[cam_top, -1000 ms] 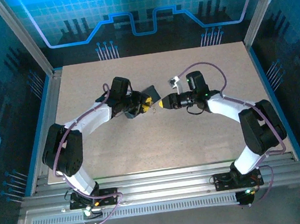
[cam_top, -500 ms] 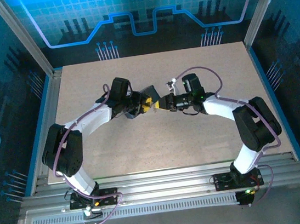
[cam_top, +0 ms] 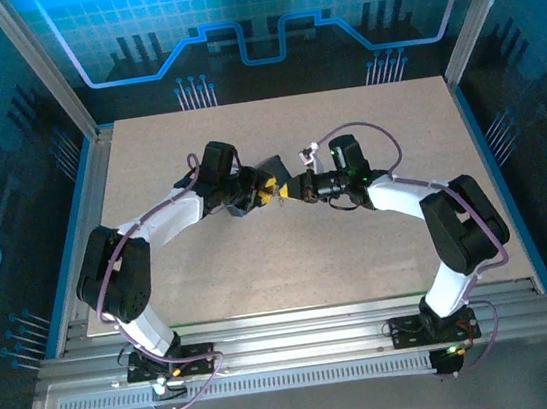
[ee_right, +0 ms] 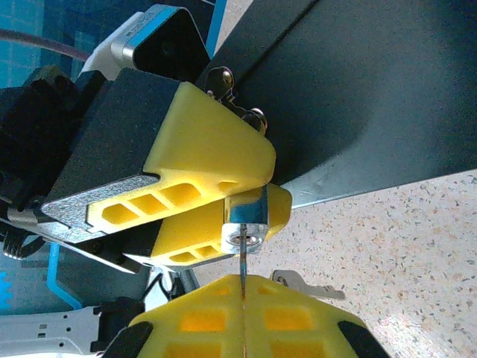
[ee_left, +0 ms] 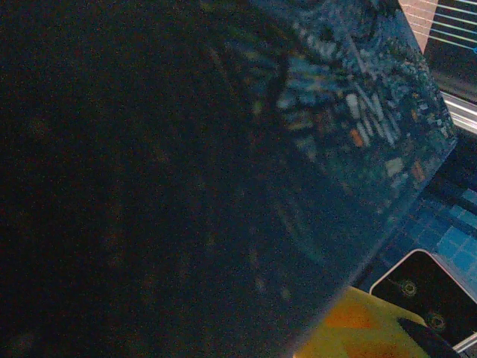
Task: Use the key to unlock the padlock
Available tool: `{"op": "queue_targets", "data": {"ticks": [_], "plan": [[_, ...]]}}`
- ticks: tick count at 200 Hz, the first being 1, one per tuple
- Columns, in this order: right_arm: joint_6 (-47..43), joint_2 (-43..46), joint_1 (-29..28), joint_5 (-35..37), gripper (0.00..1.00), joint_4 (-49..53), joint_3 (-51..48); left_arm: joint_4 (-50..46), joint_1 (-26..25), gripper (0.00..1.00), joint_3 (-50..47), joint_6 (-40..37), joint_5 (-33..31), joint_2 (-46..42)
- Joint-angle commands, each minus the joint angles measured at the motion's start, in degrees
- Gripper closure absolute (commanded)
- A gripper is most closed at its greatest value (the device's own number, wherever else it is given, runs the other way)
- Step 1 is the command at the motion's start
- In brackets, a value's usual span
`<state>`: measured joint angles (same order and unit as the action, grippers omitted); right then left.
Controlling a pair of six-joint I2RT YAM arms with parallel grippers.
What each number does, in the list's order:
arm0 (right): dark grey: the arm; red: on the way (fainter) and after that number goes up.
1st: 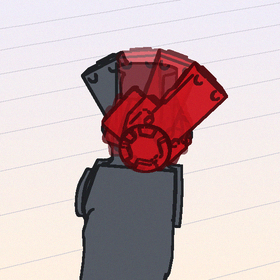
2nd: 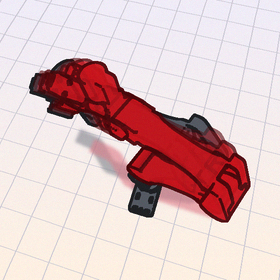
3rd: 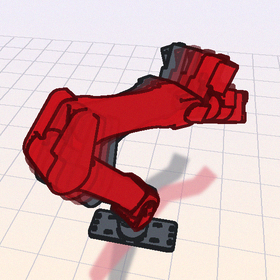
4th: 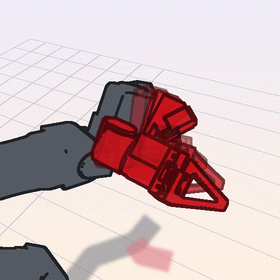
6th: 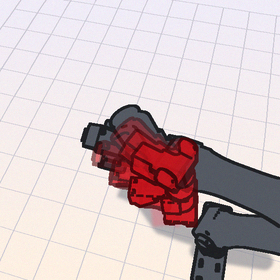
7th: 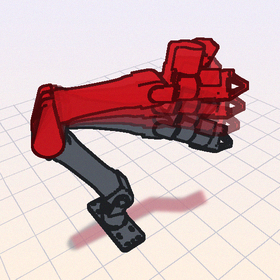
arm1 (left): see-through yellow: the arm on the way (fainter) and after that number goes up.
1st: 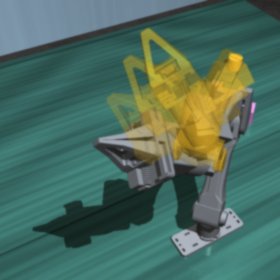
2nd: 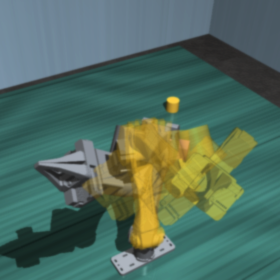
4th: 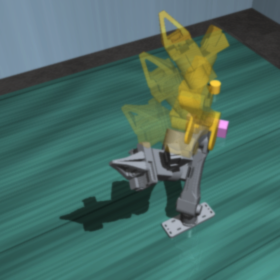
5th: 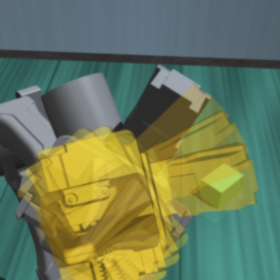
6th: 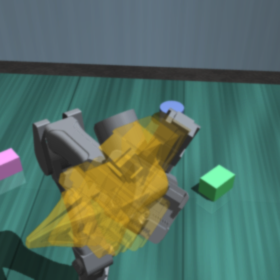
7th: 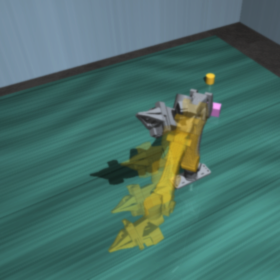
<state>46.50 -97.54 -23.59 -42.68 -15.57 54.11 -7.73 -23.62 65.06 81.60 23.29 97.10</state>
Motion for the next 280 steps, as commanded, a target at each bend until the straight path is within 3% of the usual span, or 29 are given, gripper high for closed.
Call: {"op": "queue_targets", "data": {"ticks": [1,71,157,196,238,261,280], "plan": [[-0.9,-0.8,-1.6,-0.8,0.95,-1.9,2.0,1.6,-0.4,1.0,-0.5,0.8,0.8,-2.3],[-18.2,3.9,-5.8,10.9,0.98,10.2,4.6,0.6,-1.3,1.0,0.2,1.1,1.1,-1.6],[-30.9,8.4,-12.0,22.0,0.99,6.7,1.9,-0.4,-2.1,1.0,0.3,2.1,0.6,-0.9],[-30.2,9.6,-13.0,22.1,0.99,-2.5,-1.8,-0.5,-2.3,1.0,0.7,2.3,0.5,-0.4],[-30.0,6.1,-12.9,22.9,1.0,2.3,0.7,-0.8,-2.4,1.0,0.5,2.3,0.1,-0.6],[-25.0,4.8,-10.6,21.1,0.99,3.5,0.6,-0.6,-1.9,1.0,-0.8,3.2,-1.1,-0.8],[-19.2,3.8,-8.4,17.2,0.92,0.5,-1.3,-1.0,-1.9,1.0,-1.0,4.2,-2.5,-0.9]]}}
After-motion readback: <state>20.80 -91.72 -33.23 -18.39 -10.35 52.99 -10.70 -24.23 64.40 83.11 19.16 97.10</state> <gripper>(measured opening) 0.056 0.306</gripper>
